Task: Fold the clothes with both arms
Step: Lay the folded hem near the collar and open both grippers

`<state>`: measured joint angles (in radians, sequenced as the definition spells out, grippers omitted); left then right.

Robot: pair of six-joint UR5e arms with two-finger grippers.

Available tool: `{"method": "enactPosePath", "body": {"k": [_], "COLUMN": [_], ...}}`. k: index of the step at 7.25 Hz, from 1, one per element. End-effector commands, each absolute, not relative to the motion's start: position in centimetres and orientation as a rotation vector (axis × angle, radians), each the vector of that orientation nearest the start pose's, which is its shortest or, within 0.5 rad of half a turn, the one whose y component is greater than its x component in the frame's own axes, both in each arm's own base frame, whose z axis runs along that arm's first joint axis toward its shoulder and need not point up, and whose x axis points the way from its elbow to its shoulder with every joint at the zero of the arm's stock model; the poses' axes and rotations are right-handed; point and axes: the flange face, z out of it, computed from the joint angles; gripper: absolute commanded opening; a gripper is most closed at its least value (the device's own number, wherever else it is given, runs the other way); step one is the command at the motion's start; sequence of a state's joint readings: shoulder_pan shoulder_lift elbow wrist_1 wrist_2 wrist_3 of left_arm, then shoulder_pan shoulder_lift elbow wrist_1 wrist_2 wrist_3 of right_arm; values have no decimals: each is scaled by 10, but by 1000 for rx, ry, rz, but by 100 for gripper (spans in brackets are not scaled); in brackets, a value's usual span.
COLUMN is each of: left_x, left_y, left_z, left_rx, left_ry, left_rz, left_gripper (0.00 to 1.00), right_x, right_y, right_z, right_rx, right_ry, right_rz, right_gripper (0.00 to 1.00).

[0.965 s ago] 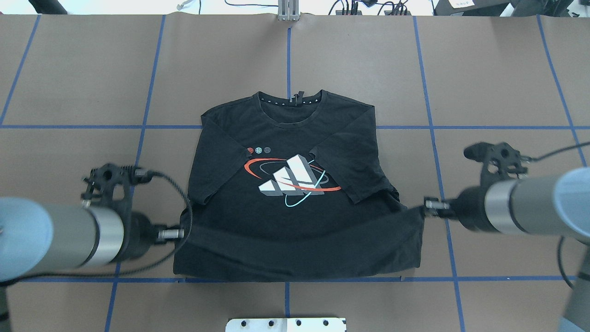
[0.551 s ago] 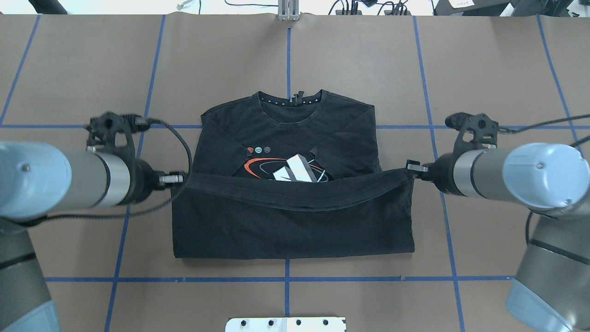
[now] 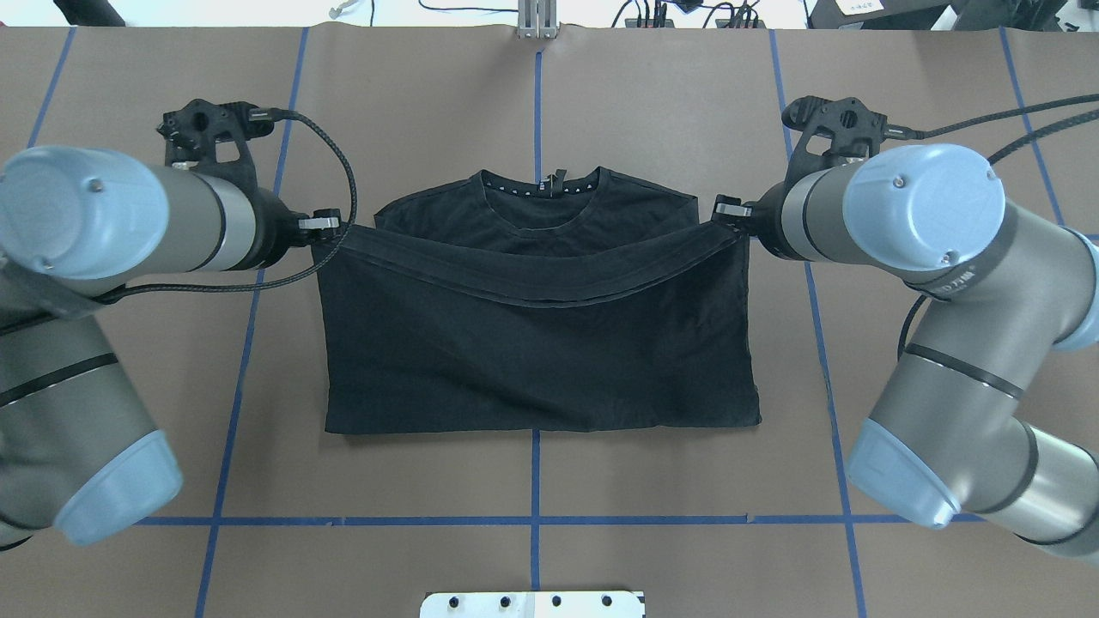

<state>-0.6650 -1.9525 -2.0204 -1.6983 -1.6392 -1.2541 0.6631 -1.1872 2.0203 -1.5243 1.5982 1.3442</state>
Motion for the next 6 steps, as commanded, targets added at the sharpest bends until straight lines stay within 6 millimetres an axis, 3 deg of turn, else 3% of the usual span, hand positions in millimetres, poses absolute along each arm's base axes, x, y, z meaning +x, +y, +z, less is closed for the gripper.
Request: {"method": "enactPosePath", "body": {"k": [1,4,6], "left_x": [399,430,433], "left_y": [-497,-536,-539], "left_z": [287,326,330], "left_rx": [446,482,484], "left_ry": [838,786,780], "left_rz": [-316,-276,-275], "left_gripper": [0,0,0], "right_x": [-406,-420,-398], "right_y": [-494,-516,-536], "right_z": [265,296,301], "right_rx": [340,316,347], "right_ry": [-739,-663,-634], "right_rz": [404,414,391], "right_gripper": [0,0,0]}}
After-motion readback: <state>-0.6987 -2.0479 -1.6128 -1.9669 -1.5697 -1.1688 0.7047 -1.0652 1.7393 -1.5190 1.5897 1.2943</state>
